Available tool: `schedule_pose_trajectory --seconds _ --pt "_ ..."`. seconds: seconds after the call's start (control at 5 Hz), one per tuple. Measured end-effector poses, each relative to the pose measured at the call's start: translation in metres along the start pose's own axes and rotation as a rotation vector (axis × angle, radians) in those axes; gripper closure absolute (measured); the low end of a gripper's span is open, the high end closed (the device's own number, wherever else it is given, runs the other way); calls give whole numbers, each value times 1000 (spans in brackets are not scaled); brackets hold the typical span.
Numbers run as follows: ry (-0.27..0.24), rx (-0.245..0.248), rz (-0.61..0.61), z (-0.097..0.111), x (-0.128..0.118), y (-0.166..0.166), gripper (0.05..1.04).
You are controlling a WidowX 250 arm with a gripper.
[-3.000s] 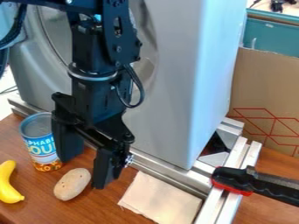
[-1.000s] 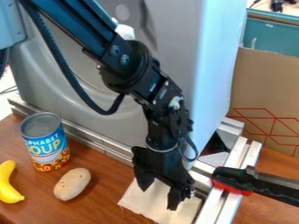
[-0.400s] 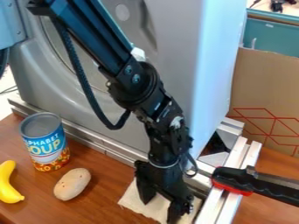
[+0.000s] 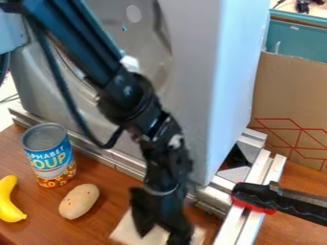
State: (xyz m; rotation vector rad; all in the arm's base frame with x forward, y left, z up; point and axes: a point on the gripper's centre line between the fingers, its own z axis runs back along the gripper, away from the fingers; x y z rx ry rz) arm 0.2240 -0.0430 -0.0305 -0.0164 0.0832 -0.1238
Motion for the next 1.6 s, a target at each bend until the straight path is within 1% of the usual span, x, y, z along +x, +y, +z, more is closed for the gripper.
schedule_pose_trajectory --seconds 0.2,0.4,0.6,0.8,1.0,1.2,1.4,1.6 --pt "94 8 31 -4 -40 0 83" --pt "106 18 29 -7 -40 -3 83" --pt "120 17 27 -9 -42 -3 83" --pt "133 41 0 -4 -52 2 83" --pt "11 76 7 34 -52 8 83" --pt "-44 94 11 63 -66 12 83" --pt "1 85 22 68 -76 23 83" --pt "34 63 21 77 -80 36 83"
